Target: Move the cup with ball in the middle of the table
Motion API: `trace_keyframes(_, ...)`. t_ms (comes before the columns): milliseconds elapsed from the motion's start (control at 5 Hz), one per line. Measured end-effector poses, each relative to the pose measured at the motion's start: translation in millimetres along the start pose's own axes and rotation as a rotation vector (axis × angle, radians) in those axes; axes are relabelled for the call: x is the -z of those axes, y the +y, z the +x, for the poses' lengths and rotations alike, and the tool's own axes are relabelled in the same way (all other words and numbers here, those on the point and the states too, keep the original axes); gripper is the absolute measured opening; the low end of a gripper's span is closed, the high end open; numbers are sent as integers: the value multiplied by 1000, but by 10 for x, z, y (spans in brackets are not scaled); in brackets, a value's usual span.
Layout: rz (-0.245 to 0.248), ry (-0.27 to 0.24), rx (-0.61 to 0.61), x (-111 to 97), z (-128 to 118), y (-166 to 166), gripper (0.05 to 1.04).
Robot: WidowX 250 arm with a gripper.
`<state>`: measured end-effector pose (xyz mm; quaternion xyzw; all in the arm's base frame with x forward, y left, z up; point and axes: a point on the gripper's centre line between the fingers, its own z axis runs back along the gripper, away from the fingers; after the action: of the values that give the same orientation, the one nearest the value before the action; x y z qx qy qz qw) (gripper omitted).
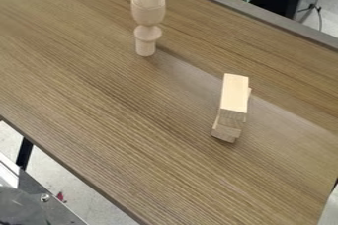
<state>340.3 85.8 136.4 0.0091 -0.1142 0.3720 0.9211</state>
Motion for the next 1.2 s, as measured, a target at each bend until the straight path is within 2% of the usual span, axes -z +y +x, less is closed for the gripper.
trace_keyframes(200,7,-10,-10,-59,54,9,995)
trace_keyframes(400,36,10,-13,-24,36,45,995)
trace_keyframes(600,45,10,-19,-54,59,69,995)
trace_keyframes(1200,59,41,-38,91,78,122,995)
